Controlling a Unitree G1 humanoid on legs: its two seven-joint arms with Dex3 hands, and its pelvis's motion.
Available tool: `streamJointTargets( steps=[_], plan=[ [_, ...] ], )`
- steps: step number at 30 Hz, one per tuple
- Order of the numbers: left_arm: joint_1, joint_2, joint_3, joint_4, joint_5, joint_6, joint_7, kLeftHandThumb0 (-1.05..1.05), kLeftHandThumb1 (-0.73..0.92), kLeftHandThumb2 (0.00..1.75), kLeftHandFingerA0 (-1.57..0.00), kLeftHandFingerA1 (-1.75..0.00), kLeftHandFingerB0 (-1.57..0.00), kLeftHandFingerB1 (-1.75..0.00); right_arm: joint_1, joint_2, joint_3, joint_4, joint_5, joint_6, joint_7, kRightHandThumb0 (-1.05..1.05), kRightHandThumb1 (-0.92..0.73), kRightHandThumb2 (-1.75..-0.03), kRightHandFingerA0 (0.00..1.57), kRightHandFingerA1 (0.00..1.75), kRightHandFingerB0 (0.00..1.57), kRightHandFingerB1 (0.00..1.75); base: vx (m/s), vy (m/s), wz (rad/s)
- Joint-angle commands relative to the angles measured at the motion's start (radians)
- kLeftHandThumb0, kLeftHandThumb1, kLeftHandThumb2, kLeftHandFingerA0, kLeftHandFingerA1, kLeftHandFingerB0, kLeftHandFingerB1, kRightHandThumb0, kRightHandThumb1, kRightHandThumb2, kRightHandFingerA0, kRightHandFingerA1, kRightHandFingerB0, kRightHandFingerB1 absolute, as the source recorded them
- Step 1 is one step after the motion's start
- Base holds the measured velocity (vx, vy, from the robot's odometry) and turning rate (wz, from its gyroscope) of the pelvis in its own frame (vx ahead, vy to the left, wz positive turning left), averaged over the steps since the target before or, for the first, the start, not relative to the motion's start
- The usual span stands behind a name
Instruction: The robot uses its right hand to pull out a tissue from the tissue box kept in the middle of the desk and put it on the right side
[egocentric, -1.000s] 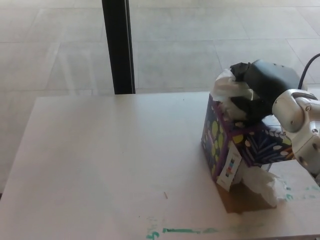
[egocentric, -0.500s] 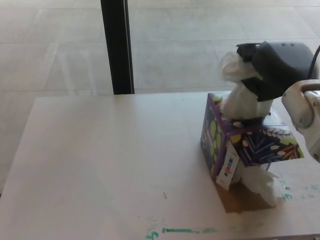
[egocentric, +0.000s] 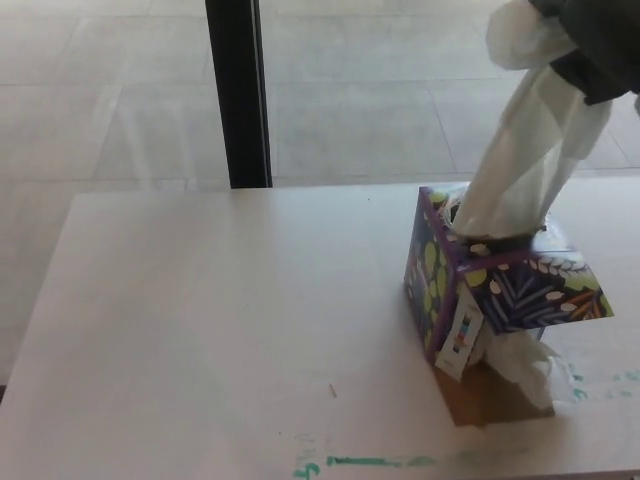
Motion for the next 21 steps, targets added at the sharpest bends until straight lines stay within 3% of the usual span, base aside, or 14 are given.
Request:
streamJointTargets(
  steps=[1, 2, 5, 7, 8, 9, 11, 12, 13, 16, 19, 20, 21],
  plan=[
    [0.031, 0.021, 0.022, 0.003, -0.024, -0.009, -0.015, -0.83, 0.92, 0.70, -0.61, -0.54, -0.55, -0.48, -0.086, -0.128, -0.001, 0.056, -0.093, -0.200, -0.098, -0.23, -0.54, -1.02, 0.96, 1.69, 0.84, 1.27, 0.00, 0.000, 0.00],
    [0.033, 0.021, 0.020, 0.006, -0.019, -0.015, -0.010, -0.84, 0.92, 0.70, -0.63, -0.54, -0.57, -0.48, -0.092, -0.148, -0.005, 0.073, -0.093, -0.226, -0.118, -0.23, -0.52, -1.05, 1.04, 1.51, 0.89, 1.21, 0.00, 0.000, 0.00],
    [0.034, 0.021, 0.027, 0.017, -0.021, -0.012, -0.012, -0.85, 0.92, 0.69, -0.62, -0.53, -0.56, -0.48, -0.094, -0.188, -0.014, 0.103, -0.081, -0.279, -0.131, -0.20, -0.49, -1.04, 1.06, 1.40, 0.90, 1.26, 0.00, 0.000, 0.00],
    [0.039, 0.024, 0.011, 0.017, -0.001, -0.028, 0.001, -0.84, 0.92, 0.70, -0.66, -0.52, -0.57, -0.47, -0.079, -0.225, -0.012, 0.109, -0.094, -0.302, -0.154, -0.22, -0.44, -1.02, 1.03, 1.45, 0.85, 1.34, 0.00, 0.000, 0.00],
    [0.042, 0.025, 0.010, 0.012, -0.001, -0.030, -0.003, -0.85, 0.92, 0.70, -0.64, -0.52, -0.55, -0.47, -0.072, -0.242, -0.011, 0.107, -0.102, -0.305, -0.160, -0.18, -0.44, -1.00, 1.01, 1.30, 0.86, 1.36, 0.00, 0.000, 0.00],
    [0.043, 0.026, 0.010, 0.008, -0.002, -0.030, 0.000, -0.83, 0.92, 0.71, -0.68, -0.56, -0.58, -0.49, -0.057, -0.269, -0.008, 0.112, -0.116, -0.308, -0.175, -0.20, -0.48, -0.91, 0.95, 1.43, 0.85, 1.34, 0.00, 0.000, 0.00],
    [0.044, 0.027, 0.011, 0.006, -0.003, -0.029, 0.002, -0.83, 0.92, 0.71, -0.68, -0.56, -0.58, -0.49, -0.054, -0.279, -0.006, 0.121, -0.122, -0.316, -0.185, -0.20, -0.48, -0.91, 0.95, 1.43, 0.85, 1.34, 0.00, 0.000, 0.00],
    [0.043, 0.026, 0.017, 0.007, -0.009, -0.025, -0.001, -0.82, 0.92, 0.69, -0.64, -0.55, -0.55, -0.49, -0.049, -0.289, -0.005, 0.126, -0.129, -0.319, -0.202, -0.22, -0.48, -0.87, 0.94, 1.56, 0.85, 1.32, 0.00, 0.000, 0.00],
    [0.040, 0.028, 0.018, 0.009, -0.010, -0.021, -0.003, -0.82, 0.92, 0.71, -0.64, -0.52, -0.57, -0.48, -0.037, -0.312, -0.002, 0.137, -0.145, -0.325, -0.238, -0.25, -0.54, -0.83, 0.94, 1.53, 0.86, 1.23, 0.00, 0.000, 0.00],
    [0.038, 0.033, 0.008, 0.013, 0.003, -0.019, 0.001, -0.83, 0.92, 0.72, -0.63, -0.52, -0.58, -0.49, -0.031, -0.342, 0.010, 0.169, -0.174, -0.344, -0.279, -0.23, -0.53, -0.79, 0.95, 1.51, 0.89, 1.20, 0.00, 0.000, 0.00],
    [0.047, 0.034, 0.007, 0.011, 0.004, -0.038, -0.004, -0.85, 0.92, 0.70, -0.63, -0.53, -0.57, -0.48, -0.025, -0.352, 0.018, 0.203, -0.187, -0.371, -0.321, -0.22, -0.51, -0.82, 0.97, 1.50, 0.89, 1.20, 0.00, 0.000, 0.00],
    [0.040, 0.034, 0.013, 0.014, -0.002, -0.019, 0.005, -0.85, 0.92, 0.69, -0.65, -0.51, -0.59, -0.47, -0.024, -0.352, 0.026, 0.216, -0.197, -0.374, -0.339, -0.22, -0.49, -0.86, 0.94, 1.57, 0.86, 1.27, 0.00, 0.000, 0.00],
    [0.042, 0.035, 0.008, 0.013, 0.003, -0.026, 0.007, -0.85, 0.92, 0.71, -0.65, -0.52, -0.60, -0.48, -0.014, -0.354, 0.027, 0.213, -0.202, -0.368, -0.343, -0.23, -0.53, -0.82, 0.93, 1.54, 0.89, 1.16, 0.00, 0.000, 0.00]
  ],
)
